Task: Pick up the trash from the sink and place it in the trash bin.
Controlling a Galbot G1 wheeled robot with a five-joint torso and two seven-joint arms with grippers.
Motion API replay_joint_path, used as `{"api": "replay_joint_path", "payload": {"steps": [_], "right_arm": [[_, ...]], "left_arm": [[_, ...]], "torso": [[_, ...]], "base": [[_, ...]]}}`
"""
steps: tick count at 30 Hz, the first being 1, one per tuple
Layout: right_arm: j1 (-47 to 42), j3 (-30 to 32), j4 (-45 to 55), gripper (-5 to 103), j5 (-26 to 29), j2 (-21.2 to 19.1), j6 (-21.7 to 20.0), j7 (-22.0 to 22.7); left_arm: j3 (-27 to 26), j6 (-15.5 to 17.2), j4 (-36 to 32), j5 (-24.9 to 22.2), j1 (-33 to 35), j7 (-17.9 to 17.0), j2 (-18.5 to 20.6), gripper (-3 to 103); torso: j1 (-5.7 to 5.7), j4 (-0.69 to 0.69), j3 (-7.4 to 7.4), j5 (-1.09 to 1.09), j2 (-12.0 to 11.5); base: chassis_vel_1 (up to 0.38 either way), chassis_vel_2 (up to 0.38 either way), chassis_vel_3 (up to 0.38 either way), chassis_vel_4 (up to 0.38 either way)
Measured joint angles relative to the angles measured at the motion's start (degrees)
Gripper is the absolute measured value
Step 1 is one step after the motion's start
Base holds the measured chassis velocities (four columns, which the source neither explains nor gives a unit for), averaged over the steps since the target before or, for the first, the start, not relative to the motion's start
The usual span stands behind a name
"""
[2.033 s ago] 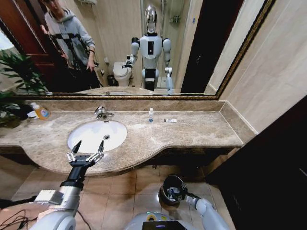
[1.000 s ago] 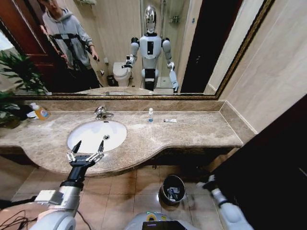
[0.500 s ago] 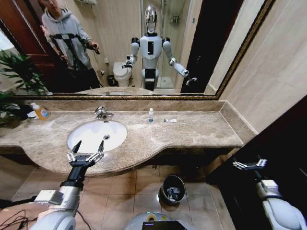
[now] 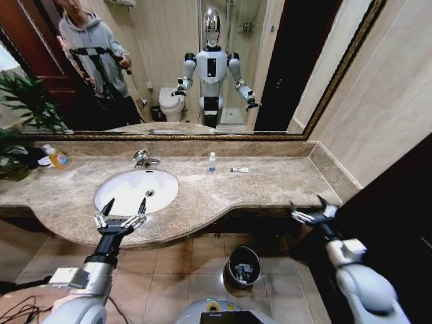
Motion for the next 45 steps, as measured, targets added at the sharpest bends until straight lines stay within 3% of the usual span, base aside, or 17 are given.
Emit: {"api": "replay_joint_path", "payload": {"steps": [5,12,17,22,33,45], "right_arm": [[12.57,-11.21,-4.98,100,4.09,-7.05,-5.49,0.04],[25.75,-21.30,-17.57,100,4.39,-11.69,-5.06,-3.23],[33.09,-28.33,-24.57,100,4.67,-11.76,-4.89,-4.26],[44.65,-37.33,-35.29,100,5.01,-9.20,-4.09,-4.27],[54.43,-43.27,-47.98,100,6.78,-5.11,-3.79,-4.42],[53.61,-40.57,-49.20,100,5.91,-5.08,-4.43,-3.05]], "left_arm": [[0.01,0.00,0.00,0.00,0.00,0.03,0.00,100],[0.00,0.00,0.00,0.00,0.00,0.00,0.00,100],[0.00,0.00,0.00,0.00,0.00,0.00,0.00,100],[0.00,0.00,0.00,0.00,0.00,0.01,0.00,100],[0.00,0.00,0.00,0.00,0.00,0.00,0.00,100],[0.00,0.00,0.00,0.00,0.00,0.00,0.00,100]], "torso": [[0.00,0.00,0.00,-0.04,0.00],[0.00,-0.01,0.00,-0.02,0.00],[0.00,-0.02,0.00,-0.02,0.00],[0.01,0.00,0.00,-0.02,-0.01],[0.00,-0.01,0.00,-0.01,0.00],[0.00,-0.02,0.00,-0.02,0.00]], "base": [[0.000,0.000,0.000,0.000],[0.000,0.000,0.000,0.000],[0.000,0.000,0.000,0.000],[0.000,0.000,0.000,0.000],[0.000,0.000,0.000,0.000],[0.000,0.000,0.000,0.000]]}}
